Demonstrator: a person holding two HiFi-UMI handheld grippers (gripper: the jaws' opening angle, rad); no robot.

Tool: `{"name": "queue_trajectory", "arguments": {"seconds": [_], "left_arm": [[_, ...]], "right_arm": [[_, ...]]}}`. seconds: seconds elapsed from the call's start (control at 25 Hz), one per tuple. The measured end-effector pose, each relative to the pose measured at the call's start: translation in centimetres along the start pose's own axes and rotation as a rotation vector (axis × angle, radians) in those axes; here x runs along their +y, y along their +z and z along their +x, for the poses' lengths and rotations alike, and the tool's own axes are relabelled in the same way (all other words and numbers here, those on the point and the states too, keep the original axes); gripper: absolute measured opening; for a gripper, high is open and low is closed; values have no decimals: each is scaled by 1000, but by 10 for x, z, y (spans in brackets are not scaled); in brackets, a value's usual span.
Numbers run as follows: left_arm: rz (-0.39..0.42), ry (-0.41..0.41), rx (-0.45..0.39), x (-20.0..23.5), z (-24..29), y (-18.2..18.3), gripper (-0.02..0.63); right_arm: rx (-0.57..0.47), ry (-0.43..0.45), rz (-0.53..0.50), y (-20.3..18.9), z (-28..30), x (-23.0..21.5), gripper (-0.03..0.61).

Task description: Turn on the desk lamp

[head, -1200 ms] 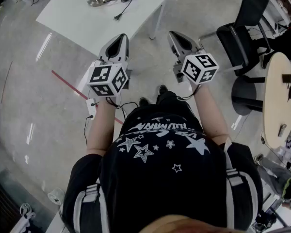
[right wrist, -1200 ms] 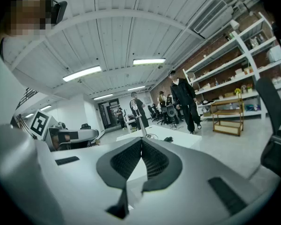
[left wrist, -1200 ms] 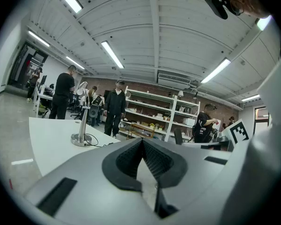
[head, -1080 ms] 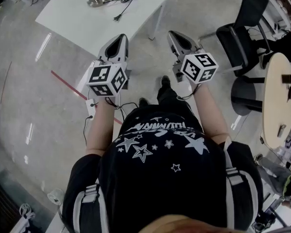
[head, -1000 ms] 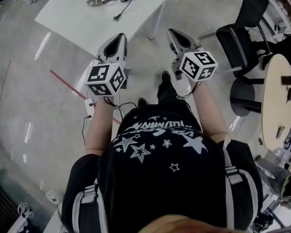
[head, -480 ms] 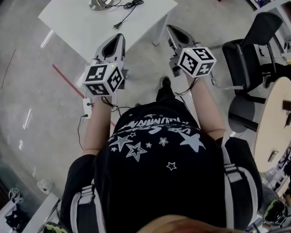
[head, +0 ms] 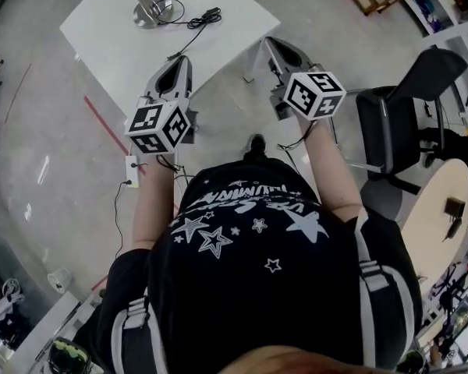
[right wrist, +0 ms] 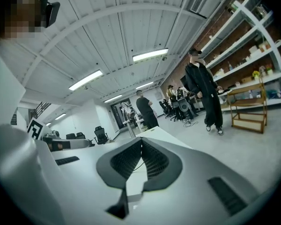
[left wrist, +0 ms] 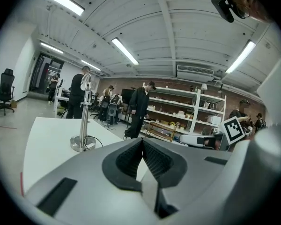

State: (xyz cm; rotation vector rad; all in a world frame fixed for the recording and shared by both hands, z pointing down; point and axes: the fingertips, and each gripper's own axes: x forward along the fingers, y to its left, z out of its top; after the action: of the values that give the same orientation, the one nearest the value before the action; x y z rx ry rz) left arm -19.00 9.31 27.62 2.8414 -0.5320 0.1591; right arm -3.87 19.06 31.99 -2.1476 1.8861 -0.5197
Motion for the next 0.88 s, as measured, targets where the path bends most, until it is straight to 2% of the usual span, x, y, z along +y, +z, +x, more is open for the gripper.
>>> {"name": "queue_trajectory", "arguments": {"seconds": [0.36, 0.6, 0.88], "left_arm": [[-9, 93, 12, -29, 46, -11, 9], [1, 94, 23, -42, 63, -12, 9], [-12, 86, 25, -35, 97, -11, 9]], "right_arm": [[25, 74, 32, 21, 3, -50, 5], [29, 106, 45, 23, 11, -58, 5], [52, 92, 49, 19, 24, -75, 5]]}}
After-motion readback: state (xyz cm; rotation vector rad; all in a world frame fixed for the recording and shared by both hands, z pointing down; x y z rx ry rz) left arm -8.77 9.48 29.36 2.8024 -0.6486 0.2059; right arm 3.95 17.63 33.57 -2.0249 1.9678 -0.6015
